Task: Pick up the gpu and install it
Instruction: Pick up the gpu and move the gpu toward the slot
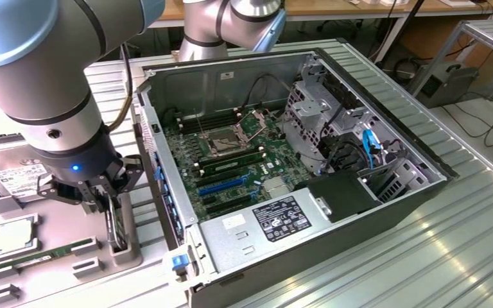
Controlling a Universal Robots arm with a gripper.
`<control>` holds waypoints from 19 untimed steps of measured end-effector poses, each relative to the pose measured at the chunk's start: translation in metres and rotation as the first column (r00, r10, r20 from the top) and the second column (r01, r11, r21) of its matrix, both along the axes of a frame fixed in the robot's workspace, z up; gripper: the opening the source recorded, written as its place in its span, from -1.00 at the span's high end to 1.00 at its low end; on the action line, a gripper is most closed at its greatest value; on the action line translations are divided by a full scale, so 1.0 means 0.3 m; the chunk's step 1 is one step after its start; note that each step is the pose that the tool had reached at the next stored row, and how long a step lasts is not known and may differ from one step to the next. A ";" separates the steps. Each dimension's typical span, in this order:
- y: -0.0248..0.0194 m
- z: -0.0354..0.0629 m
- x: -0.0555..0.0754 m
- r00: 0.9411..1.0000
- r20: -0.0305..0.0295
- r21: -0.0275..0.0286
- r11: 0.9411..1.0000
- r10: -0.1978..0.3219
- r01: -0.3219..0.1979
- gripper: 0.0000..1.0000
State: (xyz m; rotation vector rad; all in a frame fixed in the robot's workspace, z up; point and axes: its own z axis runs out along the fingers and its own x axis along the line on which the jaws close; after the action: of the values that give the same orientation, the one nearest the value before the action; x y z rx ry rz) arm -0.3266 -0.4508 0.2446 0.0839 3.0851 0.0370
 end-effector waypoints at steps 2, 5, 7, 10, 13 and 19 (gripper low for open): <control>0.000 0.000 0.002 1.000 0.000 0.000 1.000 0.020 -0.020 0.47; 0.000 0.000 0.007 0.999 0.000 0.000 0.999 0.048 -0.048 0.47; 0.000 0.000 0.007 0.999 0.000 0.000 0.999 0.050 -0.050 0.47; 0.000 0.000 0.008 0.999 0.000 0.000 0.999 0.050 -0.050 0.47; 0.000 0.000 0.008 0.999 0.000 0.000 0.999 0.050 -0.050 0.47; 0.000 0.020 0.009 0.999 0.000 0.000 0.999 0.051 -0.051 0.47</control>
State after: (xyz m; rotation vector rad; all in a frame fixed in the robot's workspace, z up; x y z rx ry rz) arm -0.3239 -0.4507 0.2505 0.0054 3.0868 0.0393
